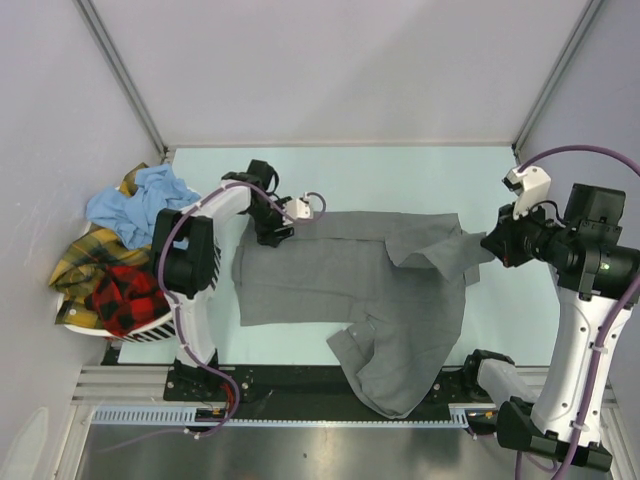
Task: Fold and stack the long sleeve shirts
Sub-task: Fold the shirt
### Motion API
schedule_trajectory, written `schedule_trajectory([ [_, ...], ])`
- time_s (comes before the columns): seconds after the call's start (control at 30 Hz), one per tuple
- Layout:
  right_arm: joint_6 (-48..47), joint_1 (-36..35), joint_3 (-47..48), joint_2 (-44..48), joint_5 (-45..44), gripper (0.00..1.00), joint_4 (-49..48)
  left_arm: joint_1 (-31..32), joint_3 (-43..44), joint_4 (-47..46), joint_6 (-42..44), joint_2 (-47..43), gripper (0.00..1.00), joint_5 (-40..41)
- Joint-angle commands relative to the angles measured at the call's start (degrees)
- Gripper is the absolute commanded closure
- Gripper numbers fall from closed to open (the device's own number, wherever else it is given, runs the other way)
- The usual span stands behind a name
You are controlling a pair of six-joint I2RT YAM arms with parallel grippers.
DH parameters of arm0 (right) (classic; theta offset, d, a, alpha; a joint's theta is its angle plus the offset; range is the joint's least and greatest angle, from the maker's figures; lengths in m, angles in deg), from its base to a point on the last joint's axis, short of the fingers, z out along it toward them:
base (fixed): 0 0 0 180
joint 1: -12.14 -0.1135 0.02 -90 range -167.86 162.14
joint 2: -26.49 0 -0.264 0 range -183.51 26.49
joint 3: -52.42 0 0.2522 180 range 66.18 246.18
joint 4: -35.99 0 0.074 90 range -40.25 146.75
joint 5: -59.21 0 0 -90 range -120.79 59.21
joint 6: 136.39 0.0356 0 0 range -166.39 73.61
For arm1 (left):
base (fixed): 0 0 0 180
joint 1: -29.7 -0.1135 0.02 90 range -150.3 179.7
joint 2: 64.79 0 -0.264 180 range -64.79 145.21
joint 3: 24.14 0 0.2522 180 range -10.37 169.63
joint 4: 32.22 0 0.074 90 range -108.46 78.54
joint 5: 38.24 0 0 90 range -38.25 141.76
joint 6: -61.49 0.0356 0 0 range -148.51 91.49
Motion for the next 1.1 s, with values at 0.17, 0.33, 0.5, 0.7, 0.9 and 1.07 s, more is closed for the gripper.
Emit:
schedule_trajectory([
  [0.17,3.2,-3.0,-5.8,-4.7,11.1,1.0,-4.6,-2.0,-5.3,-12.4,-20.6,-26.8,0.01,-13.5],
  [0.33,14.2,-9.0,-13.6,-7.6,10.3,1.0,-16.9,-2.0,-9.6,-21.9,-44.9,-35.7,0.01,-11.0],
  [0.5,27.2,-17.0,-19.1,-13.2,9.9,1.0,-31.9,-1.8,-5.2,-6.2,-41.5,-36.3,0.01,-25.3],
  [0.7,36.6,-21.9,-19.5,-21.5,12.4,1.0,-39.1,14.4,-21.3,-25.8,-43.7,-48.7,0.0,-9.9],
  [0.9,45.7,-22.6,-19.4,-26.8,17.8,1.0,-44.0,35.4,-26.9,-40.9,-39.9,-46.7,0.01,10.6],
  [1.07,51.5,-22.6,-20.0,-27.4,20.1,1.0,-46.9,42.0,-30.7,-54.3,-32.5,-43.3,0.01,18.7],
])
